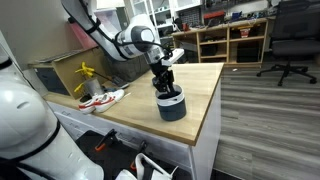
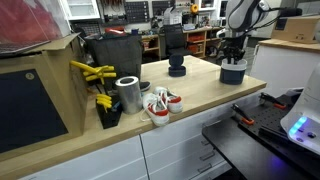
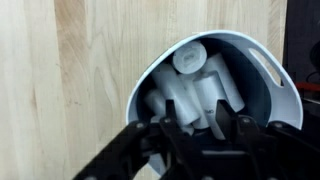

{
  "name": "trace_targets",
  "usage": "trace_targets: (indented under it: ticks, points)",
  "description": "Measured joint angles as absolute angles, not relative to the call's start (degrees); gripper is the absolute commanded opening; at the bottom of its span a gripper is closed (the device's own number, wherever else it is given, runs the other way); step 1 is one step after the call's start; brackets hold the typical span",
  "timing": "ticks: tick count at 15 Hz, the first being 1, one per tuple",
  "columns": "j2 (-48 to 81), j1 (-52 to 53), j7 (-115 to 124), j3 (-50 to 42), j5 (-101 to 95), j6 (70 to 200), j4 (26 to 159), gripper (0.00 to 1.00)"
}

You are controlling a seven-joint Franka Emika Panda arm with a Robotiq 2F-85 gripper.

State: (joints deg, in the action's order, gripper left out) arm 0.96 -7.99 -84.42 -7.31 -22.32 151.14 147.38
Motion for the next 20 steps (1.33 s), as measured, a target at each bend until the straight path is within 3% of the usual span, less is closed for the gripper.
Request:
trace_targets:
  ticks: [4, 10, 20]
  points:
    - [-1.1, -8.3, -84.5, -8.0, -23.0, 151.1, 149.7, 0.41]
    - [-1.4, -8.3, -82.7, -8.2, -28.3, 154.1, 152.8, 0.46]
    - [2.3, -8.3, -73.3, -8.2, -39.3, 159.2, 153.0, 0.34]
